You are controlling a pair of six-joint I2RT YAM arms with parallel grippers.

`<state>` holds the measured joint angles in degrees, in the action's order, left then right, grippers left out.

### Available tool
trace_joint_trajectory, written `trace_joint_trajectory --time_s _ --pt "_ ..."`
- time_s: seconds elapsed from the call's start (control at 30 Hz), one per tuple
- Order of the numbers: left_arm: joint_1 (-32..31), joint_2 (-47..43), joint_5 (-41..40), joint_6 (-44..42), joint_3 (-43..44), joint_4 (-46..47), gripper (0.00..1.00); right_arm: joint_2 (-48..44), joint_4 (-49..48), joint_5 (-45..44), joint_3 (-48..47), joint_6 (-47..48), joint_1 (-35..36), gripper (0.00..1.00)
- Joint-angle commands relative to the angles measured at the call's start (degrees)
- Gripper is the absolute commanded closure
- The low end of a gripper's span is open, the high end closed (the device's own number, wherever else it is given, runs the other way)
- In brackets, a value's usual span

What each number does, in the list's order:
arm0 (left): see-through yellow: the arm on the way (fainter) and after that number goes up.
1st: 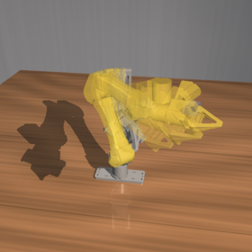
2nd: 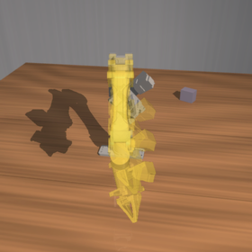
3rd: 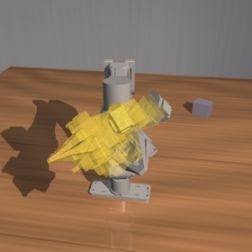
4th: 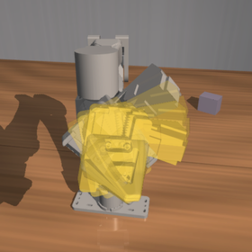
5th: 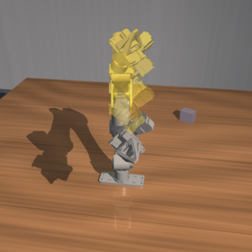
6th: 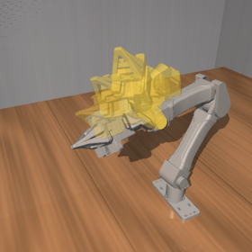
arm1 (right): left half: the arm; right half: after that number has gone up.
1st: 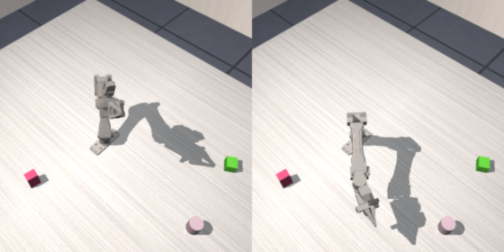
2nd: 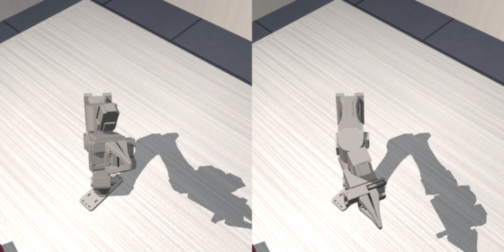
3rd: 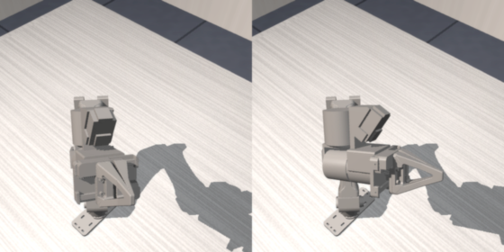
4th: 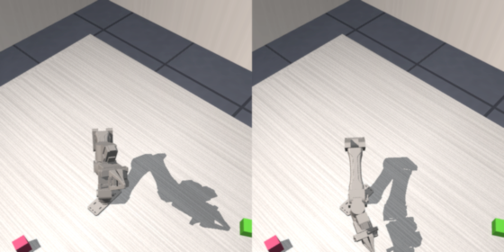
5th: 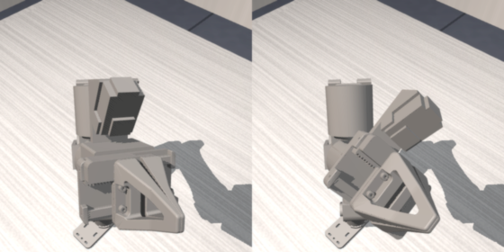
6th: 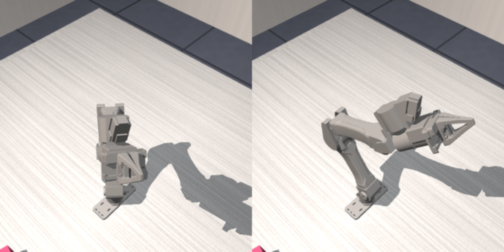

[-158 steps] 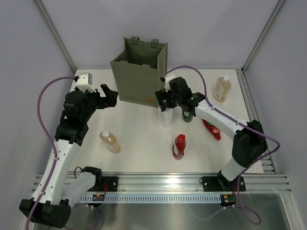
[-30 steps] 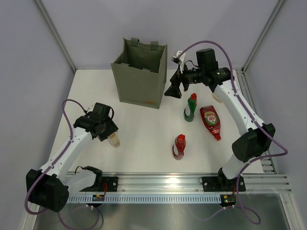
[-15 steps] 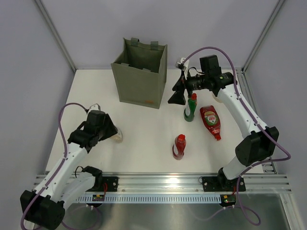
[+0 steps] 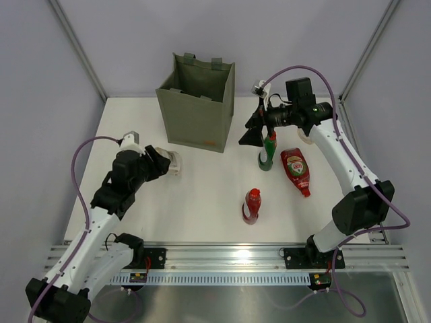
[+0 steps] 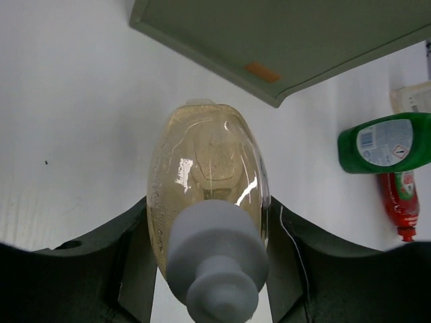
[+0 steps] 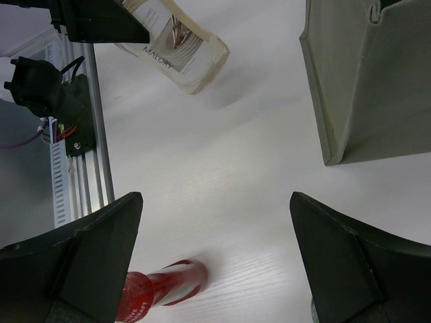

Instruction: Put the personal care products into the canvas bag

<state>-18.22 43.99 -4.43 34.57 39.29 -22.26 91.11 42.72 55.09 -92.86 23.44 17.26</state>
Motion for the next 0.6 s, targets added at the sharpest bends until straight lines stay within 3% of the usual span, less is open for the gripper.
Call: trace_joint_trajectory --time_s 0.0,0.23,0.57 --pt "-0.2 -0.7 3.2 4.5 9.6 16.9 1.00 -2.7 -1.6 1.4 0.1 -1.6 -0.8 0.01" --pt "0.5 7.2 6.9 9.6 26.2 14.6 1.00 -2.9 -2.6 1.4 -0.1 -3.6 -2.3 0.01" --pt "1.9 26.7 11.4 16.2 48.9 21.8 1.00 -3.7 -3.1 2.1 0.9 -5.0 -4.2 0.01"
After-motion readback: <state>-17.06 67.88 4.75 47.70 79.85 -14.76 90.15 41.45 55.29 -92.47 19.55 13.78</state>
